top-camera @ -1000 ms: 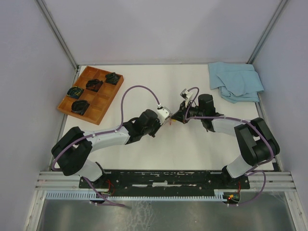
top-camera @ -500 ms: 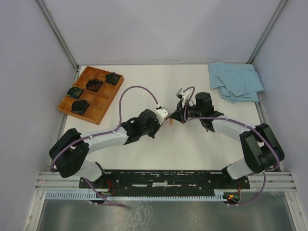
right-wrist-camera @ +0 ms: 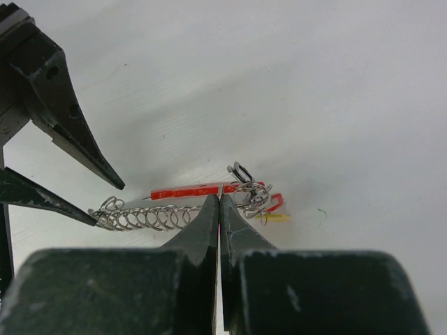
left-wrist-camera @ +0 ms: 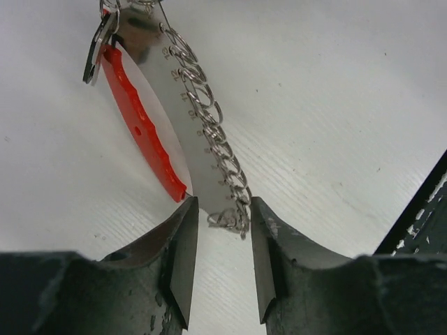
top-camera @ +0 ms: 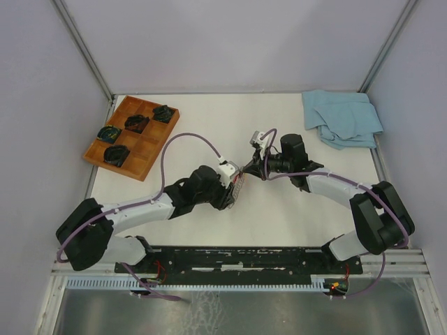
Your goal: Put the keys on the keyring
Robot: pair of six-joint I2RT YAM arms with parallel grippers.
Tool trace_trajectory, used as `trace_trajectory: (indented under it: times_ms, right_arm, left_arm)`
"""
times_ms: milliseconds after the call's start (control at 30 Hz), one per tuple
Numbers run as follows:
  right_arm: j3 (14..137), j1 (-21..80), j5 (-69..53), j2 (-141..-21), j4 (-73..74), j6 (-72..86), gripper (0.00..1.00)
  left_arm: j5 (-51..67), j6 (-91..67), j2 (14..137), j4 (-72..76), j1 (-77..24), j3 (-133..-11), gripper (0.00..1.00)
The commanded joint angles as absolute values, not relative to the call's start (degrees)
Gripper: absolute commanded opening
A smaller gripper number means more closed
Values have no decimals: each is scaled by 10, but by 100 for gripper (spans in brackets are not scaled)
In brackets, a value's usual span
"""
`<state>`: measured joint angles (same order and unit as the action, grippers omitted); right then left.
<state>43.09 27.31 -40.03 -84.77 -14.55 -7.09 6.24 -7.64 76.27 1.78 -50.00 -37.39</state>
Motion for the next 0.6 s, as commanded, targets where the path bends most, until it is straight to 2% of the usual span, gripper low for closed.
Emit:
trace_trajectory:
  times_ms: [0, 200, 267, 433, 567]
  right_arm:
    - [445, 273, -435, -824, -180, -99, 1]
    - [450, 274, -460, -820, -178, -117, 1]
    - [455, 273, -471, -821, -176, -122, 1]
    - [481, 273, -509, -831, -144, -153, 2]
    - [499, 273, -554, -851, -140, -184, 2]
  left_arm:
    - [82, -89, 709, 70, -491, -352, 45]
    - [133, -101, 644, 179, -434, -293, 55]
    - [160, -110, 629, 239, -410, -269, 61]
    - [164, -103, 612, 353, -378, -226, 83]
    - [178, -93, 636, 425, -358, -208, 89]
